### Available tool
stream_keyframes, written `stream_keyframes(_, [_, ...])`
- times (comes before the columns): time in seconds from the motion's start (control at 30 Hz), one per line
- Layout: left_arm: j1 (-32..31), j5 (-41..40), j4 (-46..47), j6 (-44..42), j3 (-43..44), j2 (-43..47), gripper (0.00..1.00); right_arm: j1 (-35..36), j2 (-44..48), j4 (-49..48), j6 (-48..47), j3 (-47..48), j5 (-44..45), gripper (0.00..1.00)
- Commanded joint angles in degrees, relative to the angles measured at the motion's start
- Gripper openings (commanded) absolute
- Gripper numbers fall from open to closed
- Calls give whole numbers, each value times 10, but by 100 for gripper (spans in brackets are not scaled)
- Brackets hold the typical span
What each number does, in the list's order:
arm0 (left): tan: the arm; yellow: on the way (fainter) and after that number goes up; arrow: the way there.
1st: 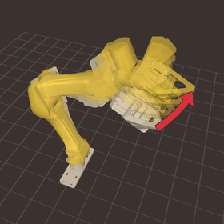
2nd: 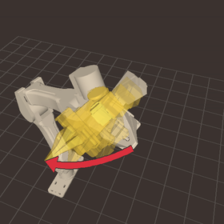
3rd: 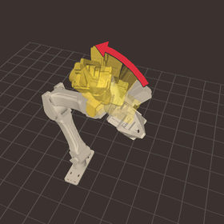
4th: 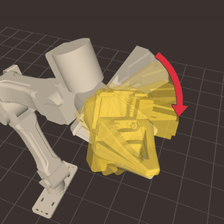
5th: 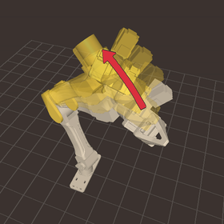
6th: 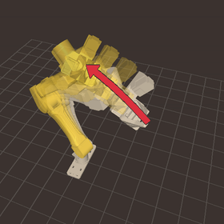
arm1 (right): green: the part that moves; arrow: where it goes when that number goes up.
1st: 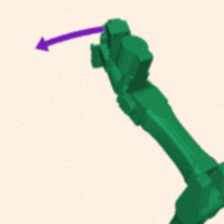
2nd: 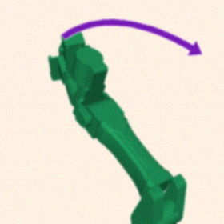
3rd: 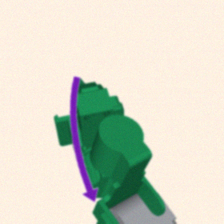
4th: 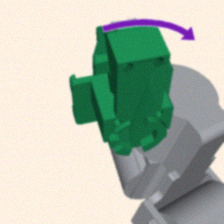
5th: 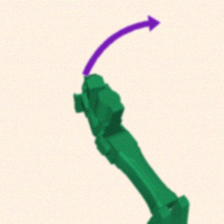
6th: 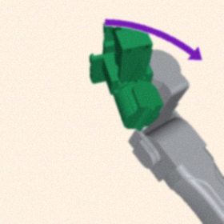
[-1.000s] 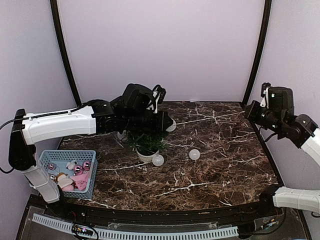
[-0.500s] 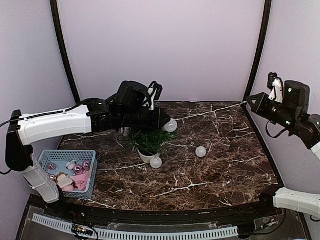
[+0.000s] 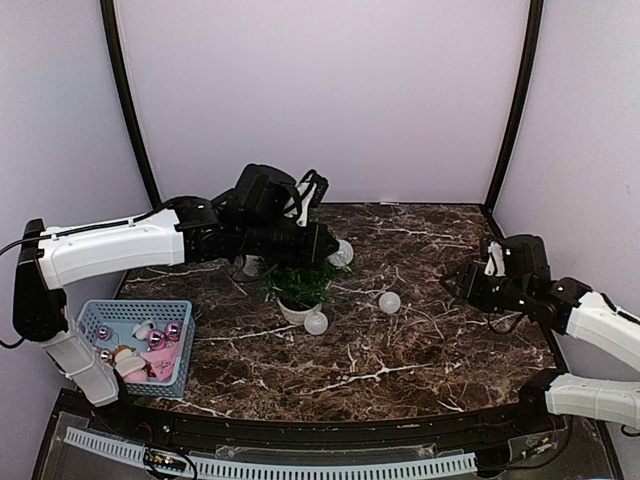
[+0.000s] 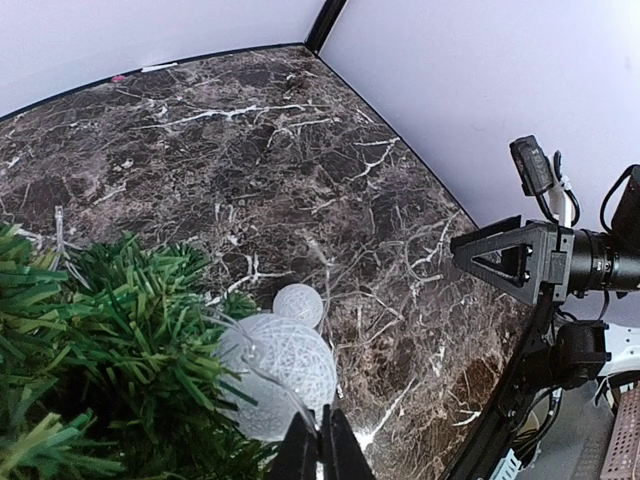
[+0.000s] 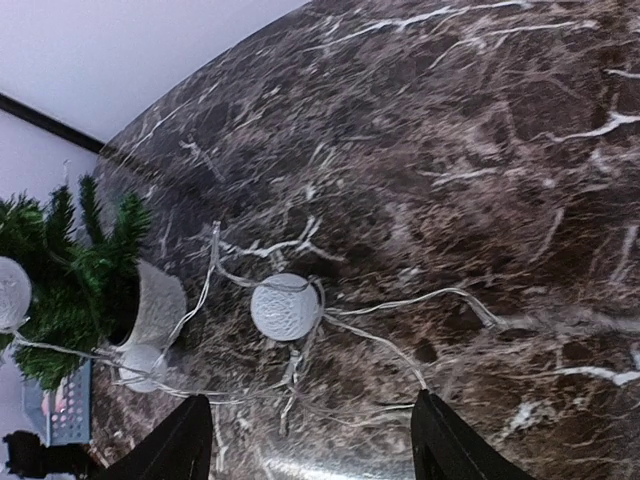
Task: Decorate the small christmas tree
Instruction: Adjust the side of the string light at the center of the board.
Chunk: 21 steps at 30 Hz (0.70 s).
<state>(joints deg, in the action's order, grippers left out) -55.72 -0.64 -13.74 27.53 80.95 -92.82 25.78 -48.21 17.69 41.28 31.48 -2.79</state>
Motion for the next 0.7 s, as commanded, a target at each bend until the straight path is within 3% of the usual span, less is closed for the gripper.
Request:
stream_keyframes(0.0, [1,38,4,-21,13,-6,0,15,0,-146,-67,-16,-119,70])
stream_keyframes(0.17, [1,38,3,-22,13,-3,0,88,-40,-174,-146,7,-109,62])
stream_keyframes(0.67, [1,30,-7,-21,17,1,0,357,-200,-278,-217,75,42,37])
